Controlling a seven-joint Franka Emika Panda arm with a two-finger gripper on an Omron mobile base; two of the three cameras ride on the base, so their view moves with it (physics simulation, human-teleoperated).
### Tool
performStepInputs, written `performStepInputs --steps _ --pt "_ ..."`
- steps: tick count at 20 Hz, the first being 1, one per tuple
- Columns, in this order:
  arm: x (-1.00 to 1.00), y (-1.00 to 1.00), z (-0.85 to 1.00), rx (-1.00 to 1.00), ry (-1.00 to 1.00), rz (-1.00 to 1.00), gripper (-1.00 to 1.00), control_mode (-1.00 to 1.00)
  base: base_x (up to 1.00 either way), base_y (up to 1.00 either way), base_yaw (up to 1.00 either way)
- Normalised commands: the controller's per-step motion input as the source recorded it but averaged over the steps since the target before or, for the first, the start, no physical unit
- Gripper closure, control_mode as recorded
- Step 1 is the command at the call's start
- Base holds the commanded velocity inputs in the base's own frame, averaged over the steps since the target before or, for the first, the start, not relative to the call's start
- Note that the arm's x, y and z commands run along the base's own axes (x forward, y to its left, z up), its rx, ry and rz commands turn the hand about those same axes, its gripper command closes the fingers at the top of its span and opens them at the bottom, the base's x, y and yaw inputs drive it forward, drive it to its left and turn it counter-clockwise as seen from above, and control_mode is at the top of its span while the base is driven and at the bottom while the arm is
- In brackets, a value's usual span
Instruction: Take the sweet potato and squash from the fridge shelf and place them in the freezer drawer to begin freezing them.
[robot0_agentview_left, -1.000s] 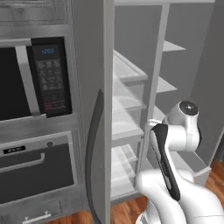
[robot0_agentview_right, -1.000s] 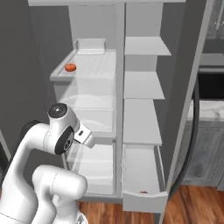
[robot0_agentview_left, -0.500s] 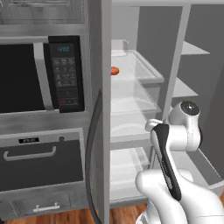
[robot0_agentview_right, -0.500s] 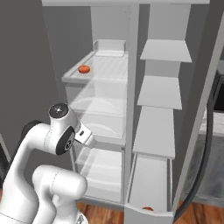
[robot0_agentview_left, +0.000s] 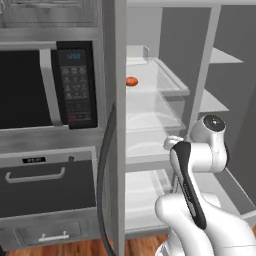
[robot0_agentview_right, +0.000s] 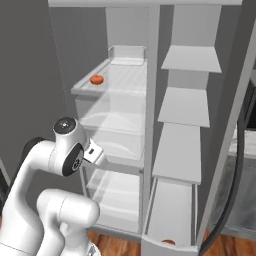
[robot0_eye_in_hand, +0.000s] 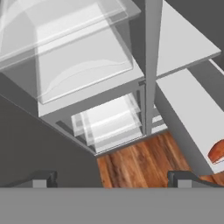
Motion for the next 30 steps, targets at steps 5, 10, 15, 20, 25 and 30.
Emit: performStepInputs --steps 5,10,15,20,25,30 --pt "0.00 0.00 0.00 0.00 0.00 0.00 -1.00 1.00 0.78 0.11 0.00" --pt "0.00 0.00 0.00 0.00 0.00 0.00 -1.00 1.00 0.70 0.01 0.00" --pt "0.00 0.11 0.32 -0.01 -0.07 0.00 -1.00 -1.00 0.02 0.12 0.00" --pt "0.00 0.31 1.00 -0.05 -0.24 0.00 -1.00 -1.00 0.00 0.00 0.00" --pt "0.45 0.36 1.00 -0.07 -0.02 0.00 -1.00 -1.00 0.00 0.00 0.00" --pt "0.51 0.06 1.00 0.00 0.13 0.08 -1.00 -1.00 0.00 0.00 0.00"
